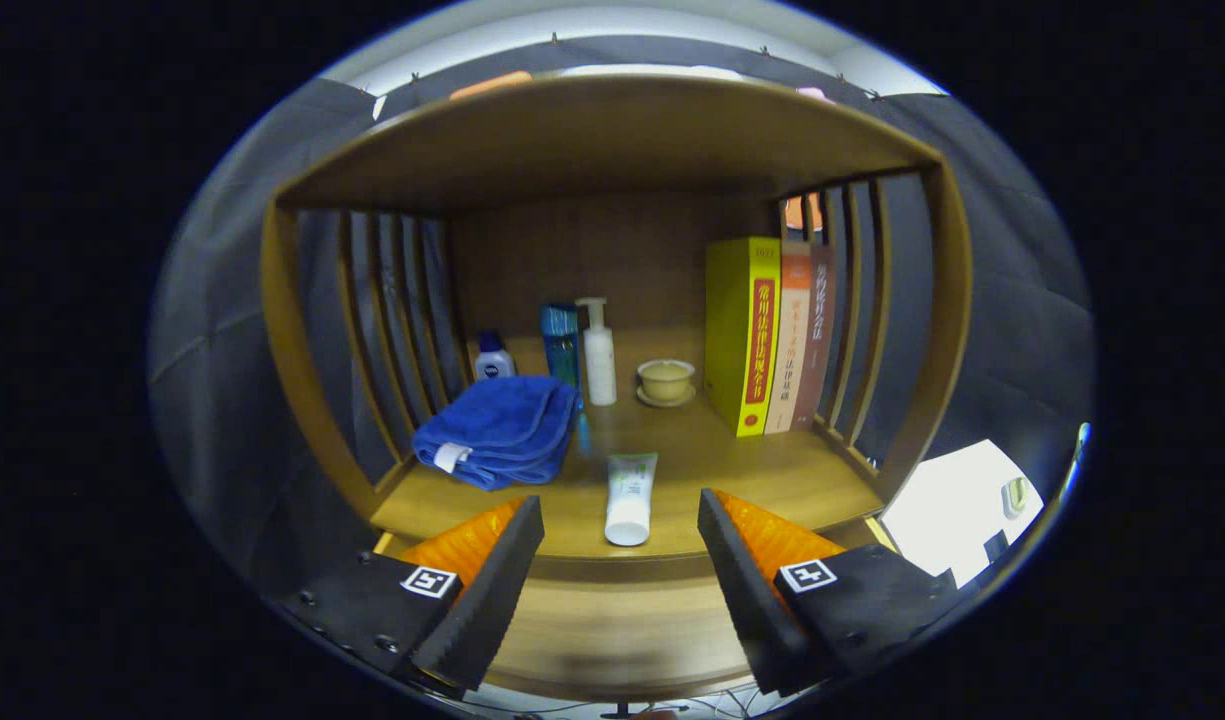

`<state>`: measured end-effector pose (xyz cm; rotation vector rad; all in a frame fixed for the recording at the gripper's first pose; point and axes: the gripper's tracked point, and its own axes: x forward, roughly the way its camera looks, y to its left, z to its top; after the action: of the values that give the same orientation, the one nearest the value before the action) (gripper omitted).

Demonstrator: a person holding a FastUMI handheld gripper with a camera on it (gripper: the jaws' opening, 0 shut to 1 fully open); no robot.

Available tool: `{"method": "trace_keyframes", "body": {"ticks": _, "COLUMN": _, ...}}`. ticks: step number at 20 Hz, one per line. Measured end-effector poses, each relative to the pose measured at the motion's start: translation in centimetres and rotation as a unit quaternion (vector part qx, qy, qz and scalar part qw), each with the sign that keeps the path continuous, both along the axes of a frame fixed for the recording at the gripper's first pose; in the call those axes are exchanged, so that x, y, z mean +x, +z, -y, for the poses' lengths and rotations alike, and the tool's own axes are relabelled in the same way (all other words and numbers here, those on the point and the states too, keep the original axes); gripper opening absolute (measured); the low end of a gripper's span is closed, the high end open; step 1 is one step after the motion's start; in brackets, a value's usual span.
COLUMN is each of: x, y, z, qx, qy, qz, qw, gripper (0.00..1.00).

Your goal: Pull open the drawer, take out the items inside it, and place them on the countertop above the cabinet.

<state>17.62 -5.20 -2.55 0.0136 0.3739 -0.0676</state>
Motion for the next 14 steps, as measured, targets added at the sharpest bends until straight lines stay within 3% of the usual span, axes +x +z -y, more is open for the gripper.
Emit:
{"method": "trace_keyframes", "body": {"ticks": 6, "x": -6.3, "y": 0.8, "z": 0.3, "qx": 0.007, "qy": 0.007, "qz": 0.074, "qw": 0.997, "gripper": 1.0}}
{"method": "trace_keyframes", "body": {"ticks": 14, "x": -11.5, "y": -5.9, "z": -0.5, "qx": 0.018, "qy": 0.002, "qz": 0.145, "qw": 0.989, "gripper": 0.99}}
